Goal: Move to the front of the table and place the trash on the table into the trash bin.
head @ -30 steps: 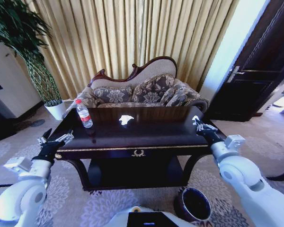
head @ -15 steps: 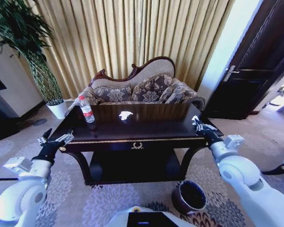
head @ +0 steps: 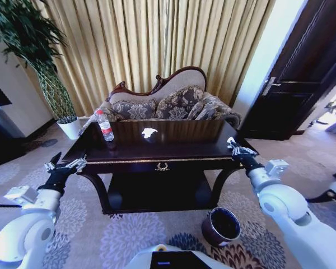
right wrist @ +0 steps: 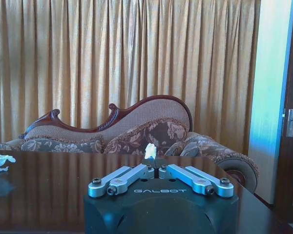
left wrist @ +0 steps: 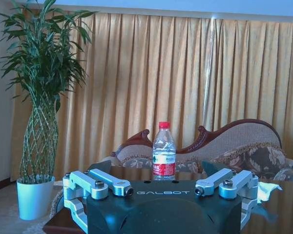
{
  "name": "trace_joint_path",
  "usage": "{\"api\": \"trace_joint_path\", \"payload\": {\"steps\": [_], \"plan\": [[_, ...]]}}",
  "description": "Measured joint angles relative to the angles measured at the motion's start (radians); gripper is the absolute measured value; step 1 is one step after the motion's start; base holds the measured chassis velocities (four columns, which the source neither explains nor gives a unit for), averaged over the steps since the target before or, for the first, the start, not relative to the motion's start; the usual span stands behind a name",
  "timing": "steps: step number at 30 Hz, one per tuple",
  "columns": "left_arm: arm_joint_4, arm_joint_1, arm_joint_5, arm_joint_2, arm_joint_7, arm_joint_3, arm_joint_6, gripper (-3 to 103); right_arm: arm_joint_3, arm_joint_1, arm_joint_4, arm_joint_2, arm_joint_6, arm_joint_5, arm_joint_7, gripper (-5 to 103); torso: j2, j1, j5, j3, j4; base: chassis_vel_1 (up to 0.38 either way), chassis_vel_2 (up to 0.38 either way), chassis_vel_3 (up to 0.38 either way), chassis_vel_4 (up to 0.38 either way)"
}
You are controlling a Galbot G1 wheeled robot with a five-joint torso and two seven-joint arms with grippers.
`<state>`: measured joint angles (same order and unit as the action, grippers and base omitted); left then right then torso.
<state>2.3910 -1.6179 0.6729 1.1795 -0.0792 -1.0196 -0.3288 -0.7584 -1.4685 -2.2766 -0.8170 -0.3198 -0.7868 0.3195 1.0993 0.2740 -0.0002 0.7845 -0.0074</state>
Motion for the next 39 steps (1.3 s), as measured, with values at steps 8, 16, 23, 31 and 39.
{"api": "trace_joint_path", "payload": {"steps": [8, 16, 23, 31, 39], "plan": [[0.000, 0.000, 0.000, 0.000, 0.000, 0.000, 0.000, 100, 0.000, 0.001, 0.000, 0.000, 0.000, 0.000, 0.000, 0, 0.000, 0.000, 0.0000, 0.000, 0.0001, 0.083, -0.085, -0.082, 0.084], [0.000, 0.000, 0.000, 0.000, 0.000, 0.000, 0.000, 100, 0.000, 0.001, 0.000, 0.000, 0.000, 0.000, 0.000, 0, 0.000, 0.000, -0.0001, 0.000, 0.0001, 0.079, -0.064, -0.074, 0.069], [0.001, 0.000, 0.000, 0.000, 0.000, 0.000, 0.000, 100, 0.001, 0.001, 0.001, 0.000, 0.000, 0.000, -0.001, 0, 0.000, 0.000, 0.0000, 0.000, -0.0001, 0.078, -0.085, -0.080, 0.079], [0.033, -0.012, -0.009, 0.022, -0.001, -0.003, 0.005, 100, 0.002, -0.031, 0.105, -0.027, 0.018, 0.008, -0.054, 0, 0.000, 0.000, -0.0005, 0.000, 0.0002, 0.031, -0.041, -0.040, 0.040], [0.021, -0.012, -0.011, 0.020, -0.002, -0.008, 0.008, 100, 0.021, -0.044, 0.258, -0.064, 0.055, 0.072, -0.088, 0, 0.000, 0.000, 0.0003, 0.000, 0.0001, 0.000, 0.000, 0.000, 0.000]]}}
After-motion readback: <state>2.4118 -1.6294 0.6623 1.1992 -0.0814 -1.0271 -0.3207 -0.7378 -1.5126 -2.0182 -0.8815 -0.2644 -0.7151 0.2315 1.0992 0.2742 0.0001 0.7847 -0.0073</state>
